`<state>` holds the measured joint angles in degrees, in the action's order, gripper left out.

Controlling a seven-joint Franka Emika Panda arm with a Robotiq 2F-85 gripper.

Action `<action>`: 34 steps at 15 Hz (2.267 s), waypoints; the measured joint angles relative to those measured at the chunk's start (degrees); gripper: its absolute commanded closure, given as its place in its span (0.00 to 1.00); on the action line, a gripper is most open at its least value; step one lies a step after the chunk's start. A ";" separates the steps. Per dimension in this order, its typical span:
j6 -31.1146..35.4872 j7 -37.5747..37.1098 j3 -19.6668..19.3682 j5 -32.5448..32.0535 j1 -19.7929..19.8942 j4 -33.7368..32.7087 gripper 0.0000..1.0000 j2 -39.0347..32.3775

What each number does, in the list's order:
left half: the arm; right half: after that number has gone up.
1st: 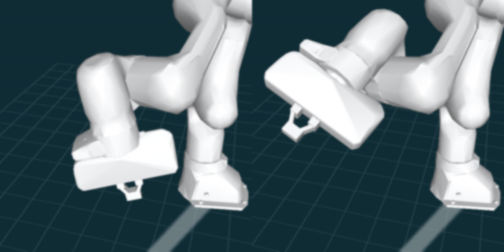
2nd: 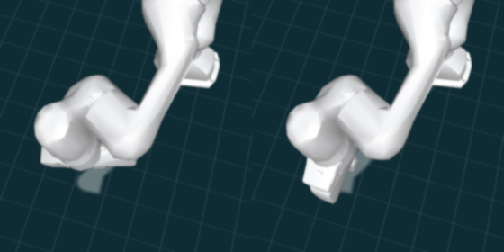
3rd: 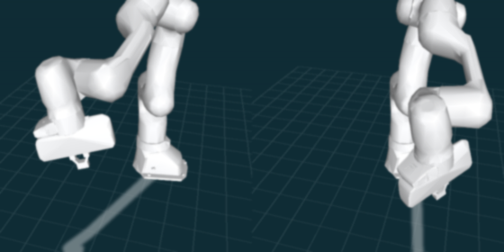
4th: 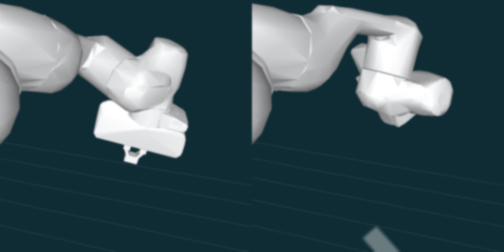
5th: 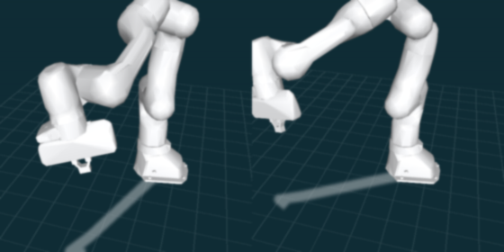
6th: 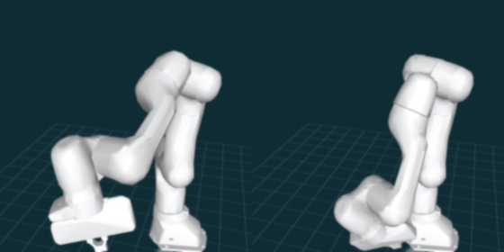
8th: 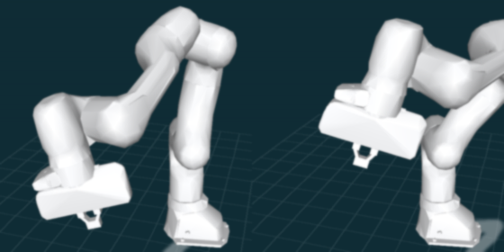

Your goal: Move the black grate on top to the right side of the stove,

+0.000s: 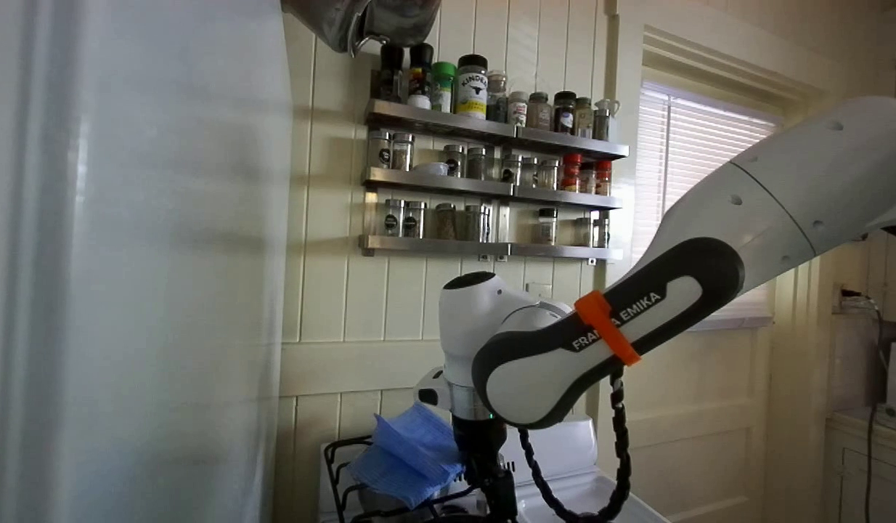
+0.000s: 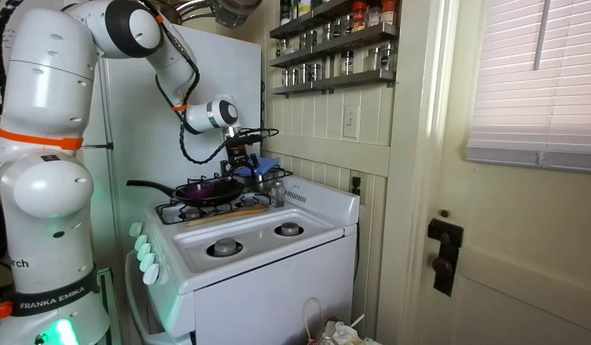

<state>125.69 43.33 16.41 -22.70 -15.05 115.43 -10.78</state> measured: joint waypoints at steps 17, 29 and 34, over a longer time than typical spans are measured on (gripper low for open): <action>0.24 0.15 -0.72 4.20 0.80 0.09 0.61 -0.66; -1.83 0.17 -0.04 4.13 0.42 0.93 1.00 3.43; -1.78 0.26 -0.37 4.35 0.59 3.45 1.00 6.40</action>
<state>123.92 43.58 16.04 -18.35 -14.47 118.88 -4.38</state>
